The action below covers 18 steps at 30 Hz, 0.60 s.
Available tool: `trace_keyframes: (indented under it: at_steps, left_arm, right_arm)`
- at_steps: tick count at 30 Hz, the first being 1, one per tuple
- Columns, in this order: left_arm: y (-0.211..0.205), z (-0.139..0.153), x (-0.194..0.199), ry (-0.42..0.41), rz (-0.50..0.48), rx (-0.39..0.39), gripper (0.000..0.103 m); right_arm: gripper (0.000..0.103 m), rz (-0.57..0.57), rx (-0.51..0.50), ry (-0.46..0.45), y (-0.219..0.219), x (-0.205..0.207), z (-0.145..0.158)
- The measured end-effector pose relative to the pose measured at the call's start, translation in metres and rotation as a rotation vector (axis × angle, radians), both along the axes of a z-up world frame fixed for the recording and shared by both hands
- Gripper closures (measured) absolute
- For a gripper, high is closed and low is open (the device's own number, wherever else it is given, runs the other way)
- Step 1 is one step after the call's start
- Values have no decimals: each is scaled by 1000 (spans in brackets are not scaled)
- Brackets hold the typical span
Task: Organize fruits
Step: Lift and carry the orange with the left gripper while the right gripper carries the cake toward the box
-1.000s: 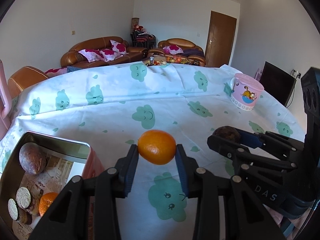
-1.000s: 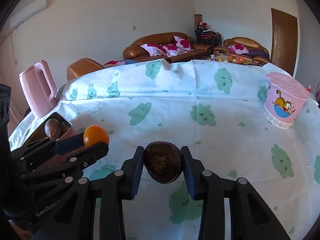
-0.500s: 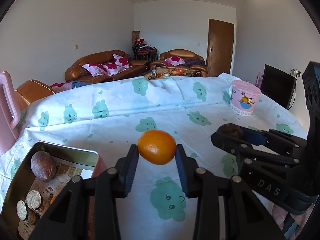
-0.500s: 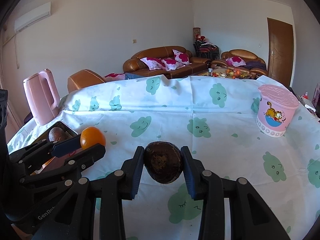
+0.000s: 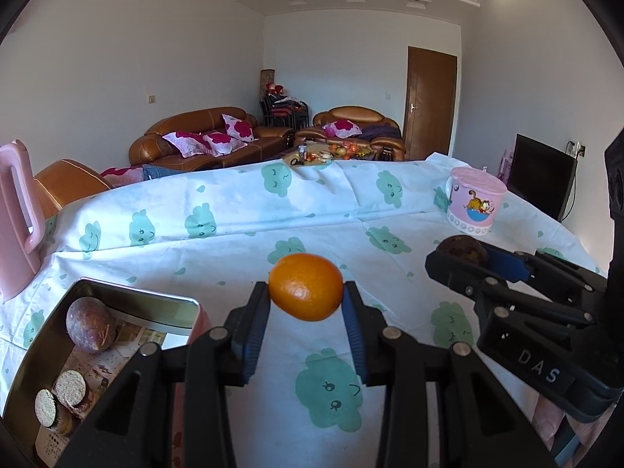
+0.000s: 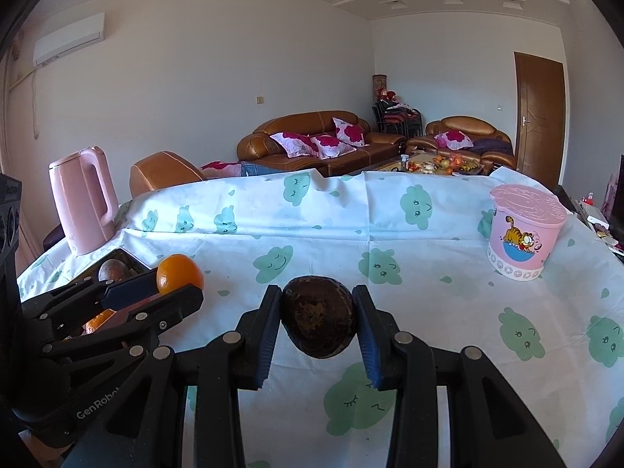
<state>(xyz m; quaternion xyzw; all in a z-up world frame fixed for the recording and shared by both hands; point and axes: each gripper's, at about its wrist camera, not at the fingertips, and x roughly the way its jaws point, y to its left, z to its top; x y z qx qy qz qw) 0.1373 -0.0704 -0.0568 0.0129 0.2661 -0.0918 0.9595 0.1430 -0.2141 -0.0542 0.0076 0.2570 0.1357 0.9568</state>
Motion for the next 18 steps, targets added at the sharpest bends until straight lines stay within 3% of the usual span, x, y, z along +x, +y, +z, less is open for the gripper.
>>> trace_keyframes:
  at_steps: [18]
  left_arm:
    - [3, 3, -10, -43, 14, -4, 64]
  right_arm:
    - [63, -23, 5, -78, -2, -16, 7]
